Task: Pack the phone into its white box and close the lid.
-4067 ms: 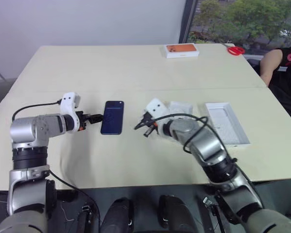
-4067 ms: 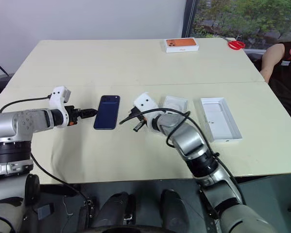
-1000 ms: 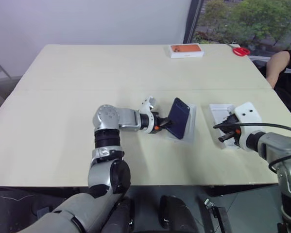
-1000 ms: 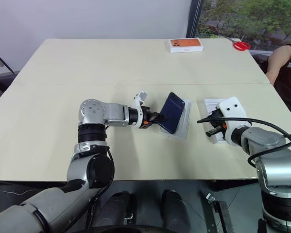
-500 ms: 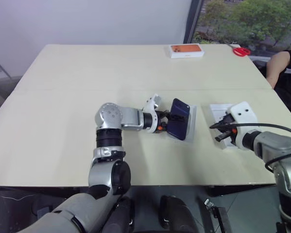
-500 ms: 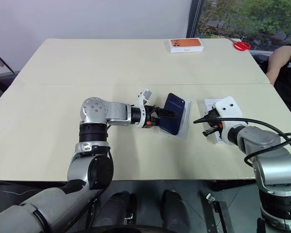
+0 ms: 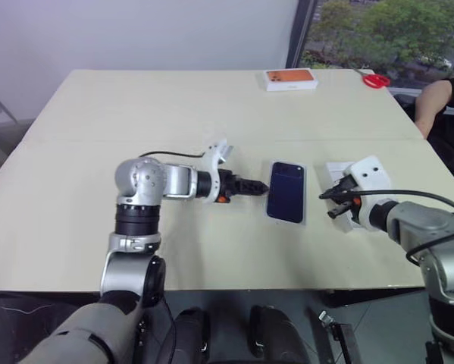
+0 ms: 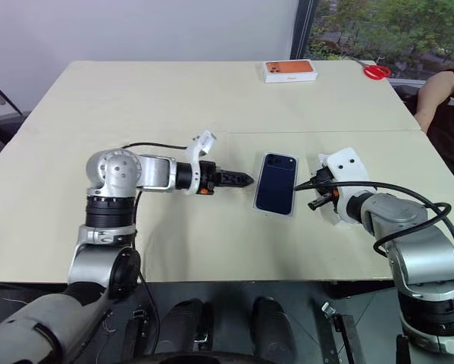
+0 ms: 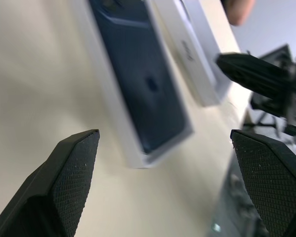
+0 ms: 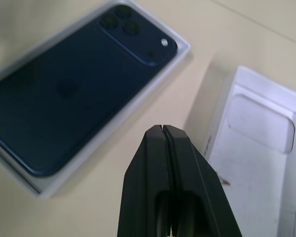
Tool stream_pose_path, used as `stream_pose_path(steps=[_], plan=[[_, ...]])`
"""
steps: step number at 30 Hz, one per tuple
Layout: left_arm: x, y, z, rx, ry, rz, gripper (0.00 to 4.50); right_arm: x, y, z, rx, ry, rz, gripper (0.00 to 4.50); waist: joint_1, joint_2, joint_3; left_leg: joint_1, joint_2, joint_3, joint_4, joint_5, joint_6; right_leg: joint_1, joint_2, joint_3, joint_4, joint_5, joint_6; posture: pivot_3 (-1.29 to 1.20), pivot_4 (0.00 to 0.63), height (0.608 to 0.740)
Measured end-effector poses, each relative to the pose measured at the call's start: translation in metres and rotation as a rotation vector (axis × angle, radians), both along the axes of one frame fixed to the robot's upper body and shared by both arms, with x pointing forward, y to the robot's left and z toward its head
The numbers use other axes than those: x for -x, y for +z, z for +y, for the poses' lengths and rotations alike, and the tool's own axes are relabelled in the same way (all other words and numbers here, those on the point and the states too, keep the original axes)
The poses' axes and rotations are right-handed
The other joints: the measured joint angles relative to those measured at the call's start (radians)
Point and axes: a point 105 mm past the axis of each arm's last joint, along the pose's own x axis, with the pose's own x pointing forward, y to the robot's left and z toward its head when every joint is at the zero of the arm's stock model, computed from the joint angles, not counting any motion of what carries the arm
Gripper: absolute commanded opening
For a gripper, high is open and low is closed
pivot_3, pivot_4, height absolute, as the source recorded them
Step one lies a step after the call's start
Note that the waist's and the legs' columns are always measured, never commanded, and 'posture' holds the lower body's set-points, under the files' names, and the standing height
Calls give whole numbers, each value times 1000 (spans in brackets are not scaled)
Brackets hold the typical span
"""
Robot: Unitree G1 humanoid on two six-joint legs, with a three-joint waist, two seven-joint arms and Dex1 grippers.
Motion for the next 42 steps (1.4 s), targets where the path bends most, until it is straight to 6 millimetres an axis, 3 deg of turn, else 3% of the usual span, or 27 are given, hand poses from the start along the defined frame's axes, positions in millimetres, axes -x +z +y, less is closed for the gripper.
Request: stream_pose_path(steps=[2, 5, 9, 12, 19, 25, 42], plan=[[-13, 5, 17, -7, 76, -69, 4450, -1, 2, 0, 2, -1, -4, 0, 0, 0, 0, 0, 0, 0, 0, 0, 0, 0, 0, 0, 0, 0, 0, 0, 150, 740], [-26, 3, 40, -53, 160, -179, 3594, -2, 1, 2, 5, 10, -2, 0, 0, 0, 0, 0, 0, 0, 0, 0, 0, 0, -1, 0, 0, 0, 0, 0, 150, 740], [-22, -20, 48, -193, 121, -286, 1616, -4, 0, 3, 5, 13, 6, 0, 3, 0, 0, 0, 0, 0, 0, 0, 0, 0, -2, 0, -1, 0, 0, 0, 150, 740], [-13, -28, 35, -310, -24, -412, 53, -4, -7, 7, 52, 31, 37, 0, 4, 0, 0, 0, -1, 1, 0, 0, 0, 1, -2, 1, -1, -2, -4, 0, 150, 740], [6, -51, -5, -424, -333, -572, 15, 1, -35, 12, 144, 51, 123, 0, 0, 0, 0, 0, 0, 1, 0, -1, 2, 1, -2, 1, -2, -2, -5, 0, 150, 740], [21, -60, -40, -402, -534, -613, 15, 3, -50, 24, 131, 64, 160, 0, 1, 0, 0, 0, 0, 1, 1, -2, 3, 1, -1, 0, -2, 0, -1, 0, 150, 740], [42, -64, -46, -337, -724, -573, 15, 15, -53, 40, 106, 139, 178, 0, -1, 0, 0, 0, 0, 1, 1, -2, 4, 1, 0, 0, -1, 0, 0, 0, 150, 740]])
